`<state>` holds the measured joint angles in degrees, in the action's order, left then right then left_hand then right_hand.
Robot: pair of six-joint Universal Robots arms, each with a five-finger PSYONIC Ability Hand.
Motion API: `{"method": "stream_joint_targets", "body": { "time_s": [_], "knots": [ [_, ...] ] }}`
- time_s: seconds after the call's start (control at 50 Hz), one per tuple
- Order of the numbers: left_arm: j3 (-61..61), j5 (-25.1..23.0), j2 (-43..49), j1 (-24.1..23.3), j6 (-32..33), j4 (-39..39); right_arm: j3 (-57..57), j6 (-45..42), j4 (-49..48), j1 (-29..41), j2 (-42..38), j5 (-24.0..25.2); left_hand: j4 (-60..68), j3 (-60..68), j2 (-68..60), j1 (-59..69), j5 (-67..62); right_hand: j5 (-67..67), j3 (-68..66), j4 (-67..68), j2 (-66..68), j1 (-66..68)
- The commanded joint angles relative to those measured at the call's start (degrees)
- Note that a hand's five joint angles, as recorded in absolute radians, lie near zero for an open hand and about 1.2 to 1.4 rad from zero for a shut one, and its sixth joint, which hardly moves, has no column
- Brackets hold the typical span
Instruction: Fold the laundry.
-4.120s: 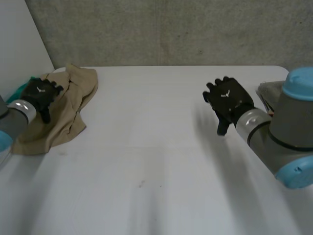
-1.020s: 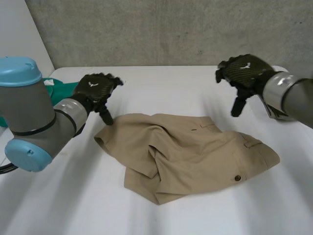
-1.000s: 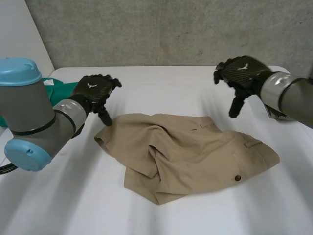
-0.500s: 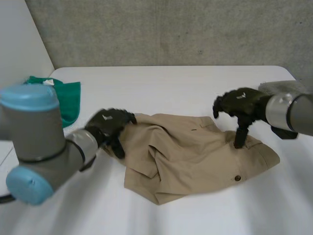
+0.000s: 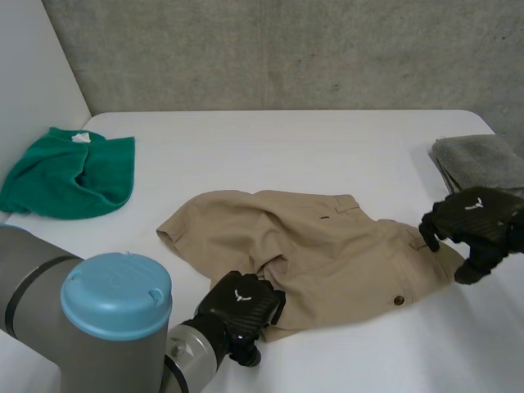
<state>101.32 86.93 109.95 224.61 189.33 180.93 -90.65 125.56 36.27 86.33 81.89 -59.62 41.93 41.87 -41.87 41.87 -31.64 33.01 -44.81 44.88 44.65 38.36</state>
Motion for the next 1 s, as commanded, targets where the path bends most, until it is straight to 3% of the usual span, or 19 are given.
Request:
{"method": "stream_joint_targets", "body": {
  "time_s": [0.02,0.2,0.3,0.38,0.5,0.6,0.8,0.94,1.0],
  "knots": [
    [0.72,2.36,0.44,-0.57,0.25,0.39,-5.5,-6.29,3.98,-3.36,1.43,1.35,3.28,3.34,-3.34,3.34,-3.57,16.53,-14.73,14.66,14.88,21.18],
    [-1.03,2.8,4.04,0.13,0.6,2.85,-9.73,-8.67,2.59,-3.1,-2.34,2.57,-8.67,-8.61,8.61,-8.61,8.37,11.16,-9.36,9.29,9.52,15.81],
    [-2.7,2.89,6.41,0.75,0.69,4.87,-7.44,-3.59,-4.87,-2.05,-7.96,4.86,-13.21,-13.15,13.15,-13.15,12.91,-17.37,19.16,-19.24,-19.01,-12.71],
    [-4.99,3.77,9.13,1.53,0.78,6.28,-4.98,2.48,-11.99,1.73,-10.6,4.78,-14.55,-14.49,14.49,-14.49,14.26,-26.69,28.49,-28.56,-28.33,-22.04],
    [-9.03,8.51,11.77,2.33,0.78,8.21,-1.03,9.87,-22.1,7.18,-15.0,2.5,-16.08,-16.01,16.01,-16.01,15.78,-26.37,28.16,-28.24,-28.01,-21.71],
    [-10.88,9.22,12.83,3.03,2.62,9.88,1.78,12.42,-27.29,9.9,-18.5,-0.93,-16.07,-16.01,16.01,-16.01,15.78,-25.7,27.49,-27.57,-27.34,-21.04],
    [-14.22,9.75,16.78,5.4,11.76,13.22,7.94,12.69,-29.5,13.95,-25.81,-4.89,-16.07,-16.01,16.01,-16.01,15.78,-24.68,26.48,-26.55,-26.33,-20.03],
    [-16.94,9.66,18.46,6.55,12.56,15.33,10.58,13.39,-32.66,15.97,-29.59,-6.47,-14.06,-14.0,14.0,-14.0,13.77,-22.67,24.47,-24.54,-24.32,-18.02],
    [-18.0,9.66,18.81,6.63,12.56,16.56,11.54,13.39,-33.71,16.5,-30.9,-7.35,-8.35,-8.29,8.29,-8.29,8.06,-15.47,17.27,-17.34,-17.11,-10.82]
  ]
}}
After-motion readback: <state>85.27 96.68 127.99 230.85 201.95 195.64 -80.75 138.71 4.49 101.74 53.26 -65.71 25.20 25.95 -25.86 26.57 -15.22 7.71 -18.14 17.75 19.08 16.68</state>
